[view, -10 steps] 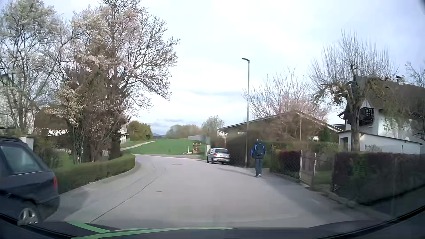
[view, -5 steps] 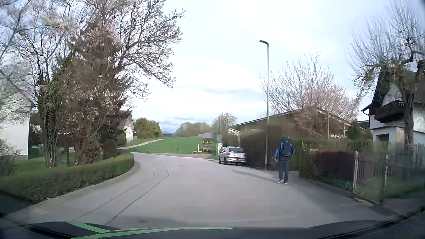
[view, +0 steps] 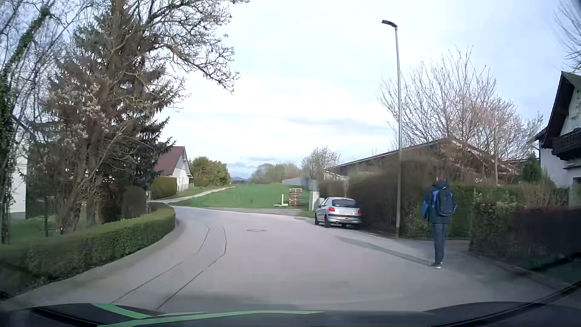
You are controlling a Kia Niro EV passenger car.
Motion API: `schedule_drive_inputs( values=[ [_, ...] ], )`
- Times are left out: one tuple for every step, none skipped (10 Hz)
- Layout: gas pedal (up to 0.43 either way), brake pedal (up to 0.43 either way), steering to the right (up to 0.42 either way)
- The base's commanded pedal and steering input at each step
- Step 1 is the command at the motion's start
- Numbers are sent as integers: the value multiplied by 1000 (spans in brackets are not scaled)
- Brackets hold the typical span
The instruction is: Follow the waypoints while adhering to traffic rules and regulations
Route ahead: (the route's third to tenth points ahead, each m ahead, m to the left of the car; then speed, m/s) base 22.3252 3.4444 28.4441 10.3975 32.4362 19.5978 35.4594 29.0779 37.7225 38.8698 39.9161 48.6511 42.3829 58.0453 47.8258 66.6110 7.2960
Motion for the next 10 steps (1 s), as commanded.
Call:
schedule_drive_inputs(
  values=[
    [59,0,-31],
    [47,0,-31],
    [47,0,-30],
    [39,0,-30],
    [39,0,-29],
    [28,0,-29],
    [20,0,-28],
    [8,0,-27],
    [8,0,-28],
    [8,0,-28]
  ],
)
